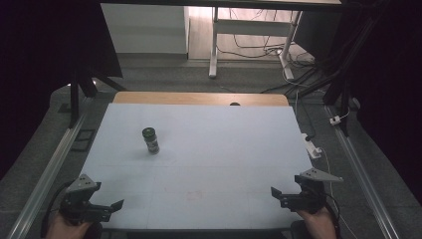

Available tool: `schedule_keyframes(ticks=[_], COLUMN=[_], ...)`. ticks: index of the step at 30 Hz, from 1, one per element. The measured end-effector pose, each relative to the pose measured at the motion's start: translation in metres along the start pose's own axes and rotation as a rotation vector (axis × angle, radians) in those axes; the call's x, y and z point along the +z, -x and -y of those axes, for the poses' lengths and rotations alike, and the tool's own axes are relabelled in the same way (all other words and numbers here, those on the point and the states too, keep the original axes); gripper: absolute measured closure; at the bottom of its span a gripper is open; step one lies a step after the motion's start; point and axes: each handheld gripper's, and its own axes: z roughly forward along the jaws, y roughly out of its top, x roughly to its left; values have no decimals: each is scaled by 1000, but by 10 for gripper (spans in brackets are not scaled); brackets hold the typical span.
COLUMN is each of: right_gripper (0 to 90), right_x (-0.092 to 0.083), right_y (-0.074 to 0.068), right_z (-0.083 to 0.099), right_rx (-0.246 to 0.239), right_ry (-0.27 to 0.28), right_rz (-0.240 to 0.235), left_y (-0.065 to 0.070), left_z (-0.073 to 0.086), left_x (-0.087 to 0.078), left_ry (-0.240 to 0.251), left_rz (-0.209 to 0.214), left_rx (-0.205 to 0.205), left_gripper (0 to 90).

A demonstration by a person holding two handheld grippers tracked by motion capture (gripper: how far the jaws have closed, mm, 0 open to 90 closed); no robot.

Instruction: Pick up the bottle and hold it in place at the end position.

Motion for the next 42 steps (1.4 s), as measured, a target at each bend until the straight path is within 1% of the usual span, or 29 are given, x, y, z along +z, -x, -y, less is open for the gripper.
schedule_keyframes(ticks=[2,8,13,14,17,22,28,30,32,33,37,42], right_gripper=[0,0,0,0,0,0,0,0,0,0,0,0], right_x=[1,2,3,3,3,4,4,4,4,4,4,4], right_y=[0,0,-1,-2,-3,-5,-6,-6,-6,-6,-6,-6], right_z=[0,0,0,0,-1,-1,-1,-1,-1,-1,-1,-1], right_rx=[1,-20,-22,-30,-38,-53,-61,-60,-59,-58,-62,-62], right_ry=[-7,-23,-27,-28,-32,-39,-43,-40,-39,-39,-40,-41], right_rz=[-2,-9,-11,-11,-9,-5,-4,-3,-3,-2,-4,-5], left_y=[-1,-2,1,1,1,-1,-2,-2,-2,-2,0,-2], left_z=[0,-1,-2,-2,-1,0,-1,0,-1,-1,-3,-4], left_x=[0,1,2,3,2,1,0,0,-1,-1,-2,-3], left_ry=[-2,-7,-24,-25,-25,-15,-16,-10,6,12,22,48], left_rz=[17,22,4,1,1,17,5,7,19,25,25,41], left_rx=[-4,-4,4,6,6,-6,-11,-15,-20,-18,-6,-5], left_gripper=[0,0,0,0,0,0,0,0,0,0,0,0])
